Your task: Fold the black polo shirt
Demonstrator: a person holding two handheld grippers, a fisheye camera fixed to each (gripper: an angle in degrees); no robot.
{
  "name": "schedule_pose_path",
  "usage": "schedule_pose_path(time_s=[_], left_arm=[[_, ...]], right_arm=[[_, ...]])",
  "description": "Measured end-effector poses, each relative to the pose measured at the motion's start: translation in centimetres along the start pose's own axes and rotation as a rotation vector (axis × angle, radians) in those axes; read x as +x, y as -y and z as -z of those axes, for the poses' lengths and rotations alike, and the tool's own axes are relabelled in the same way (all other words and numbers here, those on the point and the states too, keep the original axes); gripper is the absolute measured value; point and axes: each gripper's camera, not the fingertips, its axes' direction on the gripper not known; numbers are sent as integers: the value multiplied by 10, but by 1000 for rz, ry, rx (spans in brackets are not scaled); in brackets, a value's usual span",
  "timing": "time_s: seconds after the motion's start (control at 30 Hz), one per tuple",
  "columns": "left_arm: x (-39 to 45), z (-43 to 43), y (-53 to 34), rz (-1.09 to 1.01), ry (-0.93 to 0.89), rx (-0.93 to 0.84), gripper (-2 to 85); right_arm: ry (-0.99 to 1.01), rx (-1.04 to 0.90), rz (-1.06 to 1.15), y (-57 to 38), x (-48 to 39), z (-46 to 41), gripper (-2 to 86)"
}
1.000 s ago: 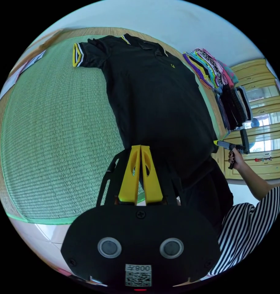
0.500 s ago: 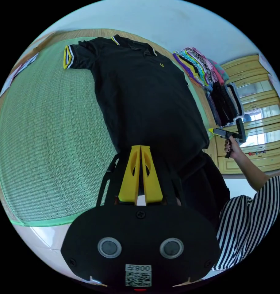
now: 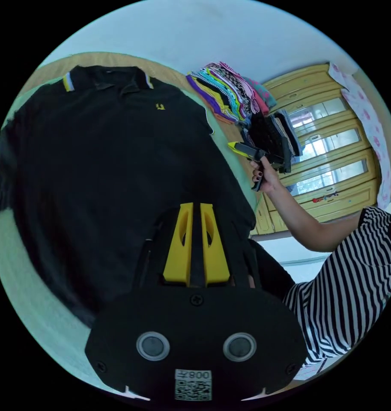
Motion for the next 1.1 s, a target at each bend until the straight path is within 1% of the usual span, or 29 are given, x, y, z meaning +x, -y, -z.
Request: schedule_pose_path(time_s=[0.1, 0.2, 0.4, 0.47, 0.63, 0.93, 1.1], left_arm=[[5, -37, 58, -74, -24, -11, 41], [13, -71, 105, -134, -25, -18, 48], [19, -125, 163, -178, -50, -39, 62], [19, -137, 175, -182, -53, -43, 66], [26, -165, 215, -215, -35, -55, 73], [69, -232, 328, -370, 92, -89, 75], [98, -290, 400, -439, 178, -136, 81]], right_arm=[[5, 69, -20, 10, 11, -4, 74], [7, 93, -33, 17, 19, -17, 79], [34, 102, -61, 21, 30, -44, 79], [12, 79, -59, 21, 30, -52, 79], [33, 76, -69, 13, 34, -74, 71], [88, 113, -49, -2, 41, -86, 44], [133, 124, -54, -7, 49, -93, 29]])
